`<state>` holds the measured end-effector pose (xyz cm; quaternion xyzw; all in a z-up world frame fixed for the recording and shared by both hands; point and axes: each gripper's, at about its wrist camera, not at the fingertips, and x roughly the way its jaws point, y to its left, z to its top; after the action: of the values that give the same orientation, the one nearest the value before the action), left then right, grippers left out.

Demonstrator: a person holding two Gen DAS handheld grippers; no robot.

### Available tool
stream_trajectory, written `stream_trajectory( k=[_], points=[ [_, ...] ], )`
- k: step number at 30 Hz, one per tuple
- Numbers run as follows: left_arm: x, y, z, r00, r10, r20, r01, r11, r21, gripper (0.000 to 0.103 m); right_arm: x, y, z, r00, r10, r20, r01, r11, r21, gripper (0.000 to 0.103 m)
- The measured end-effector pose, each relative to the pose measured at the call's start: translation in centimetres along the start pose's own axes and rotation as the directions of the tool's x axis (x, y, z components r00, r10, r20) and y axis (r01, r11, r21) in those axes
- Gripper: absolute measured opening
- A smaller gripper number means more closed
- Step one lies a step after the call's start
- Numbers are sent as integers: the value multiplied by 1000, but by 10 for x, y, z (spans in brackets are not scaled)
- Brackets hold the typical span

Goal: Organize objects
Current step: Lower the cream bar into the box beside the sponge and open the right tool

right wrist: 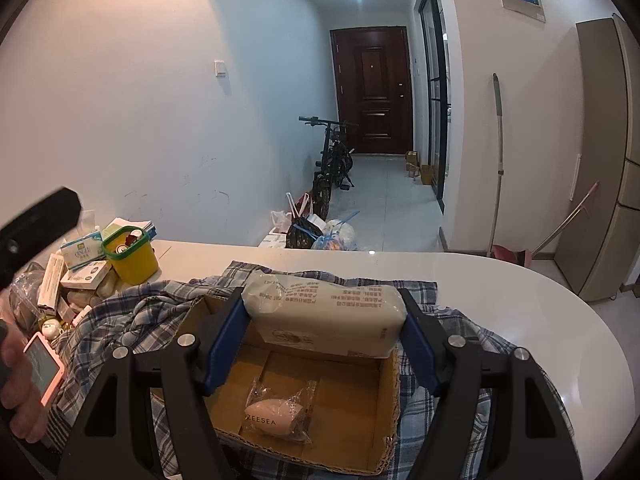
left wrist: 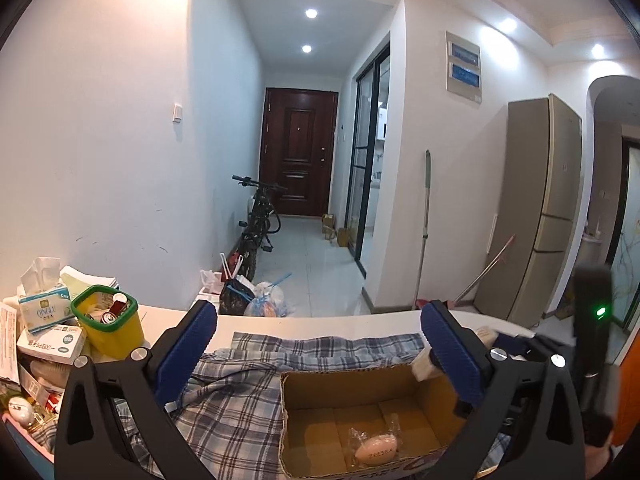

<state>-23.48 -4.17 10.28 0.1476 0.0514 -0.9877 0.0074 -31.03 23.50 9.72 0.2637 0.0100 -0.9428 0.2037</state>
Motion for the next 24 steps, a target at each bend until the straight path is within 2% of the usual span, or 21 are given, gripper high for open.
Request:
stream_trajectory(
  k=[5, 7, 9, 10, 14, 17, 21, 24],
  points=[
    [-17, -6, 7, 998, 25, 54, -25, 1000, 4, 103, -1, -2, 0, 1000, 9, 5, -9, 1000, -4, 72],
    [-32, -19, 9, 992, 29, 124, -38, 997, 71, 103, -2, -2, -1, 1000, 13, 13, -13, 1000, -4, 78],
    [-46, -29, 9, 981, 31, 189, -56, 990, 126, 103, -5, -2, 0, 999, 6, 32, -6, 1000, 10, 96],
    [-55, -33, 10, 973, 29, 230, -61, 989, 133, 103, -8, -4, 1, 999, 2, 46, -3, 1000, 22, 98],
    [-81, -27, 11, 937, 95, 335, -104, 995, 9, 103, -15, -10, 5, 997, -3, 76, -1, 998, 57, 100],
    [-94, -17, 14, 916, 88, 390, -78, 996, -41, 103, -20, -12, 9, 996, -11, 91, 4, 998, 68, 100],
    [-98, -11, 18, 910, 119, 397, -110, 993, -46, 103, -28, -11, 12, 994, -8, 106, 1, 998, 65, 100],
    [-100, -9, 19, 905, 175, 388, -169, 984, -49, 103, -39, -8, 16, 992, -9, 123, 2, 999, 55, 100]
  ],
)
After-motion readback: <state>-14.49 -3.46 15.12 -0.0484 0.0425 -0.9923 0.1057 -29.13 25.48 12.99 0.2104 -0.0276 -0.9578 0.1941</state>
